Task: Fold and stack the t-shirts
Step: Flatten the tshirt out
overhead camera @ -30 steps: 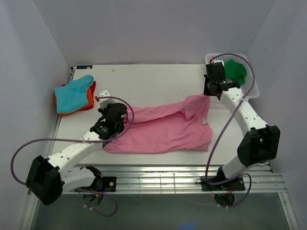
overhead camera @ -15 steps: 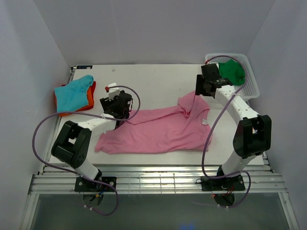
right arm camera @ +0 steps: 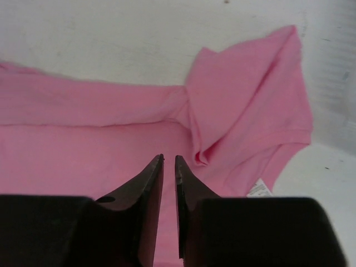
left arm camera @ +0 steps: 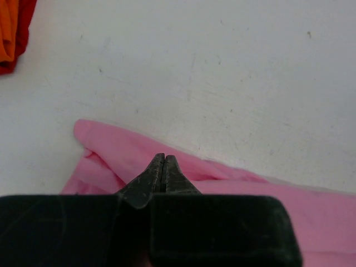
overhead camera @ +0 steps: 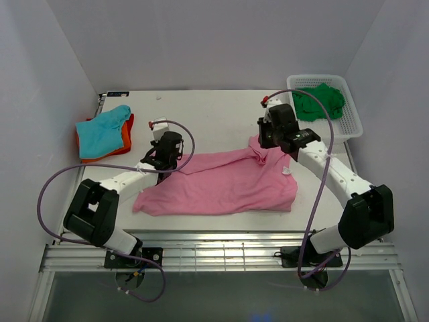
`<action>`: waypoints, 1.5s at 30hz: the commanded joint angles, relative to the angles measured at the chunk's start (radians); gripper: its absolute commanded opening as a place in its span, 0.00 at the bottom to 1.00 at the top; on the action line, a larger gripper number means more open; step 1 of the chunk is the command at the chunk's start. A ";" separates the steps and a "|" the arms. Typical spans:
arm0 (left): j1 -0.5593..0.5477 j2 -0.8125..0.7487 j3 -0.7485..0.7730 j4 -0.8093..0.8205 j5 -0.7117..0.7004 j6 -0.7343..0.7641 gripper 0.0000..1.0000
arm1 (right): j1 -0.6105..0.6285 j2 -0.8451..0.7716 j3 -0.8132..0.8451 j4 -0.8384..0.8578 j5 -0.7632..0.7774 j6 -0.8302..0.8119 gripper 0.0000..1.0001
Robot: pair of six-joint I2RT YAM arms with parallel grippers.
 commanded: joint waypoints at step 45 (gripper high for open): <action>-0.029 0.147 0.028 -0.208 0.032 -0.156 0.54 | 0.113 -0.006 -0.113 0.023 -0.037 0.029 0.41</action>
